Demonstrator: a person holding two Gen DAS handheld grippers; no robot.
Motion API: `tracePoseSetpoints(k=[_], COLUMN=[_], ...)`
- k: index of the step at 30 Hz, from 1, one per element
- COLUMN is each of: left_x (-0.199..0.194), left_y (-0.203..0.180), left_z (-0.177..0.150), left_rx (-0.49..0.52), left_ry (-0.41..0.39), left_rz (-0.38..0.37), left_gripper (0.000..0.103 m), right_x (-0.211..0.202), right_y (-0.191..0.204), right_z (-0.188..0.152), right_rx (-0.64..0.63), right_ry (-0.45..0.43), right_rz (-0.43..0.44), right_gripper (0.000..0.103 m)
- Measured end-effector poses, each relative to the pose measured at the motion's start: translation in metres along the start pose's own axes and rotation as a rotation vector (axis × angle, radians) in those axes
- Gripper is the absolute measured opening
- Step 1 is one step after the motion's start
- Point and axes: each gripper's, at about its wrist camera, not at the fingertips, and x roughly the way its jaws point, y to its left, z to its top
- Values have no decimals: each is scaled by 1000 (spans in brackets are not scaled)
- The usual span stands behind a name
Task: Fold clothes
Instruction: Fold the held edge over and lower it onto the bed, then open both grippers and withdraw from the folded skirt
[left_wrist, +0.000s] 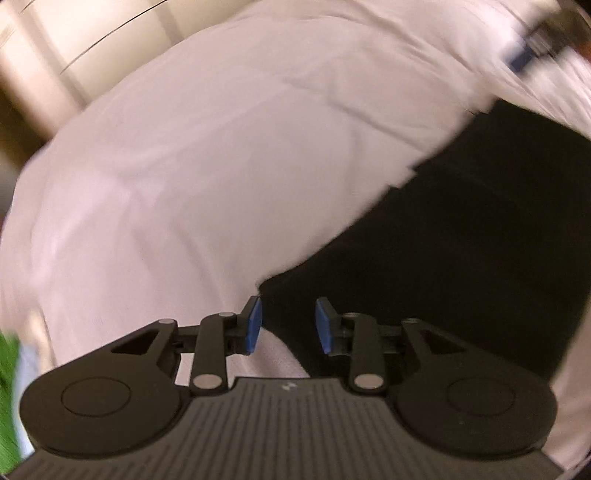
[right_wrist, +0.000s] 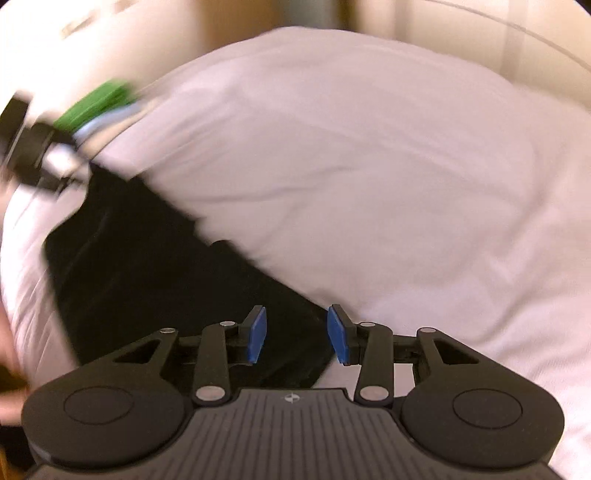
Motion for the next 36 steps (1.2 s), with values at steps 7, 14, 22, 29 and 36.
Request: tracePoseSetpoints(k=[7, 14, 22, 29, 36], left_x=[-18, 8, 16, 32, 66], left_y=[30, 47, 23, 23, 28], left_z=[-61, -60, -36, -29, -36], left_rx=[-437, -657, -501, -497, -530], left_ry=[-77, -110, -232, -264, -232], left_rz=[-166, -208, -145, -103, -66], left_gripper=[44, 38, 10, 10, 12], right_x=[-9, 21, 33, 17, 63], right_y=[-18, -21, 2, -13, -24], right_z=[-93, -90, -85, -90, -102], right_rx=[379, 550, 419, 435, 442], right_ry=[-174, -244, -299, -396, -321], right_rz=[169, 219, 38, -20, -139], right_gripper=[53, 58, 8, 7, 5])
